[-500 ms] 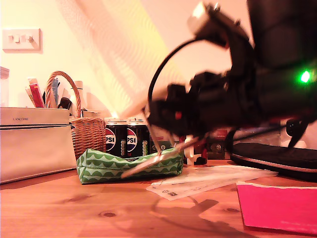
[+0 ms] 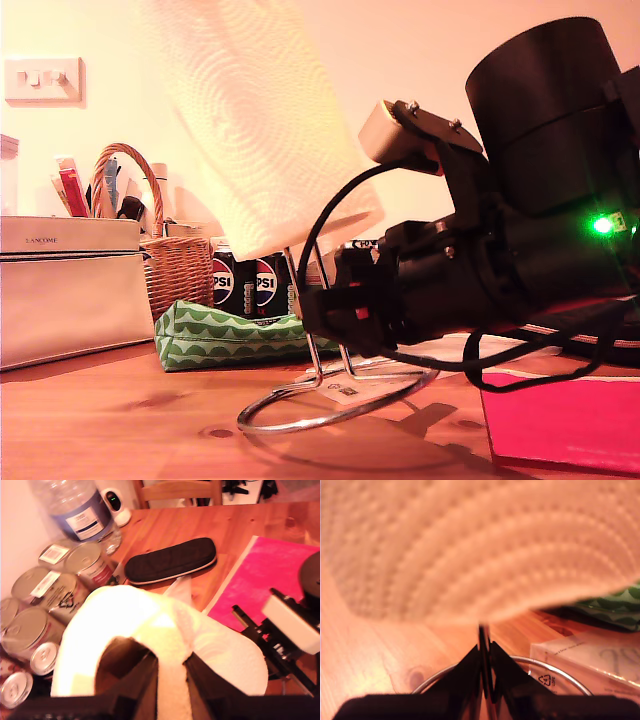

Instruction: Insert the paper towel roll into the metallic stand.

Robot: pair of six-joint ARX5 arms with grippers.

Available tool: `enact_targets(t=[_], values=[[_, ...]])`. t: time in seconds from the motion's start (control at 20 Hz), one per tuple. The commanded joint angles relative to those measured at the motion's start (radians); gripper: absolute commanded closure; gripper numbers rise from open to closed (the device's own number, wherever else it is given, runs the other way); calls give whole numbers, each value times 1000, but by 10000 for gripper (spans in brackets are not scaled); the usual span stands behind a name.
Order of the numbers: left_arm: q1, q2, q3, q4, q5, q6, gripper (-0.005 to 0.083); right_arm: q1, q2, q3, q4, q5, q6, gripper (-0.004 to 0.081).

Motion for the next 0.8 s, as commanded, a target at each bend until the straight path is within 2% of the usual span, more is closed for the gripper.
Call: enact_targets(t=[0.0, 0.2, 0.4, 0.75], values=[[-19, -6, 23, 52, -2, 8, 797, 10, 29, 0, -4, -11, 18, 783], [-69, -5, 23, 44, -50, 8, 797, 10, 30, 0, -68, -10, 24, 771], [-104, -5, 23, 43, -76, 7, 797, 11, 29, 0, -79, -10, 24, 600], [-130, -3, 23, 35, -110, 8, 797, 11, 5, 0, -126, -10, 24, 535]])
